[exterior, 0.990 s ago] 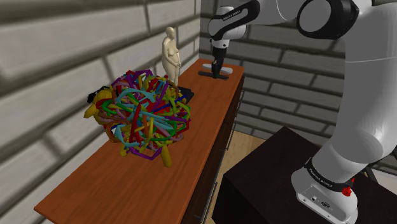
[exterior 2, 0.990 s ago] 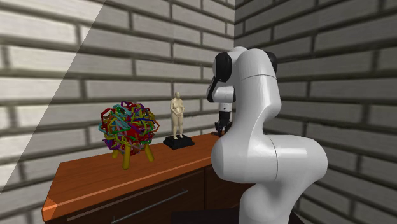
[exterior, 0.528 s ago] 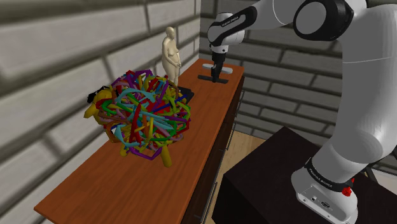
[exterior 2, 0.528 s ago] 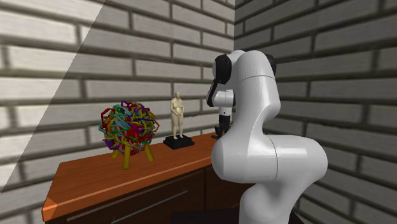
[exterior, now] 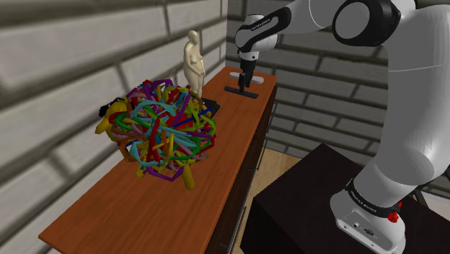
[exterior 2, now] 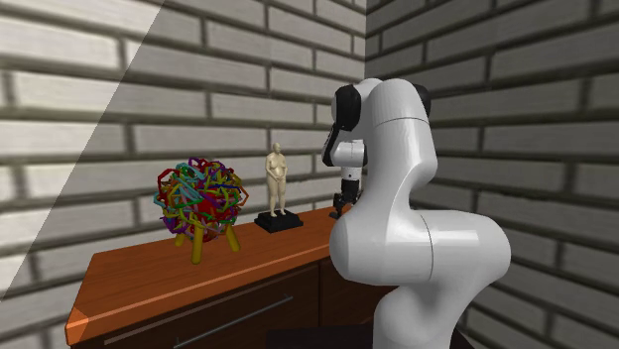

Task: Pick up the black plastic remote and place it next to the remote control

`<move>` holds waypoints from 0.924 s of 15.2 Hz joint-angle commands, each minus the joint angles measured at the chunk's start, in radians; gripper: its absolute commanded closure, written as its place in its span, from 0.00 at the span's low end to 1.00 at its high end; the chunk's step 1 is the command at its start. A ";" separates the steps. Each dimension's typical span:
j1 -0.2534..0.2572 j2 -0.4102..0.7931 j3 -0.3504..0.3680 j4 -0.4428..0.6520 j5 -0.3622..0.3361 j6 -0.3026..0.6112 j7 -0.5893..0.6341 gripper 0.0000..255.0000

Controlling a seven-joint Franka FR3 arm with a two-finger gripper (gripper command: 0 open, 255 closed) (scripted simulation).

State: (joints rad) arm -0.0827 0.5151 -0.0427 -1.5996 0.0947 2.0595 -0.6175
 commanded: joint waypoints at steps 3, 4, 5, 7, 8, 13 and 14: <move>-0.001 -0.012 -0.001 0.016 -0.001 -0.028 0.001 0.00; -0.002 -0.022 -0.002 0.034 -0.003 -0.057 0.002 0.00; -0.003 -0.032 -0.003 0.054 -0.004 -0.086 0.003 0.00; -0.004 -0.038 -0.003 0.071 -0.005 -0.109 0.004 0.00; -0.004 -0.038 -0.003 0.071 -0.005 -0.109 0.004 0.00; -0.004 -0.038 -0.003 0.071 -0.005 -0.109 0.004 0.00; -0.004 -0.038 -0.003 0.071 -0.005 -0.109 0.004 0.00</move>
